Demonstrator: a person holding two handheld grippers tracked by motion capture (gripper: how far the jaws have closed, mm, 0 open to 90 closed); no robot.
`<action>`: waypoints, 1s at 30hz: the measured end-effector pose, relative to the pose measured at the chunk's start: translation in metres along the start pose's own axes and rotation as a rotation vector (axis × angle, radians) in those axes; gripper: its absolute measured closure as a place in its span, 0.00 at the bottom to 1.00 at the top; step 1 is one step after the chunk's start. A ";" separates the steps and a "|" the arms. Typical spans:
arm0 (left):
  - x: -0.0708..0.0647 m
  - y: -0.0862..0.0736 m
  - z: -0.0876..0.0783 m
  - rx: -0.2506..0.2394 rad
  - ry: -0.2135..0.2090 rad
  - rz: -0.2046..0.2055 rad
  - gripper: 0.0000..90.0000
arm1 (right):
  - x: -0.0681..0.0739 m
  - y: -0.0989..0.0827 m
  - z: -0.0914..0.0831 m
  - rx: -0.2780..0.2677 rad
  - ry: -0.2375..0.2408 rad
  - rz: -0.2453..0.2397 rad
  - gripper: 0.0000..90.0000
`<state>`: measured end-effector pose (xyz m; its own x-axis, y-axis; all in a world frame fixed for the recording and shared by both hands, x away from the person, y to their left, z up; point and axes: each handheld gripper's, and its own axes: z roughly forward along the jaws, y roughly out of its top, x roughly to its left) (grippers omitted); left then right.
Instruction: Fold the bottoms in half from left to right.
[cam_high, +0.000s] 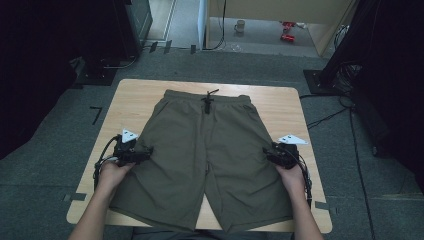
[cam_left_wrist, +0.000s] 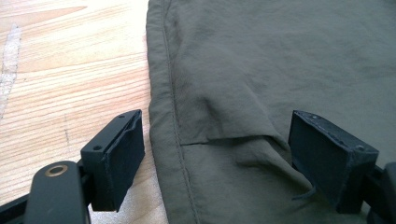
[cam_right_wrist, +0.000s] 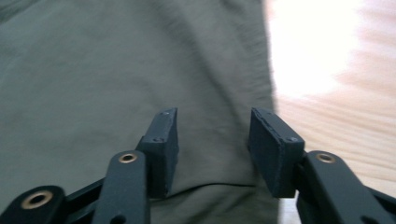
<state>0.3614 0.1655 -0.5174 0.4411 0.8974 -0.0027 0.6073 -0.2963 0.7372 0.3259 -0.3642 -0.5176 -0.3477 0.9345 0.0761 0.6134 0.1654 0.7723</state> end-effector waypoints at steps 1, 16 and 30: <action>0.000 0.000 0.000 0.000 0.001 0.000 0.21 | 0.002 0.001 0.002 0.020 0.011 -0.003 0.56; -0.011 0.003 0.003 -0.003 0.009 -0.008 0.23 | 0.011 0.002 0.010 0.018 -0.020 -0.046 0.55; -0.010 0.007 -0.022 -0.053 -0.039 0.001 0.29 | 0.013 0.002 0.012 0.040 -0.040 -0.038 0.23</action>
<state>0.3467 0.1616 -0.4968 0.4677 0.8834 -0.0278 0.5718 -0.2784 0.7717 0.3314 -0.3483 -0.5226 -0.3430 0.9391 0.0210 0.6286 0.2129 0.7481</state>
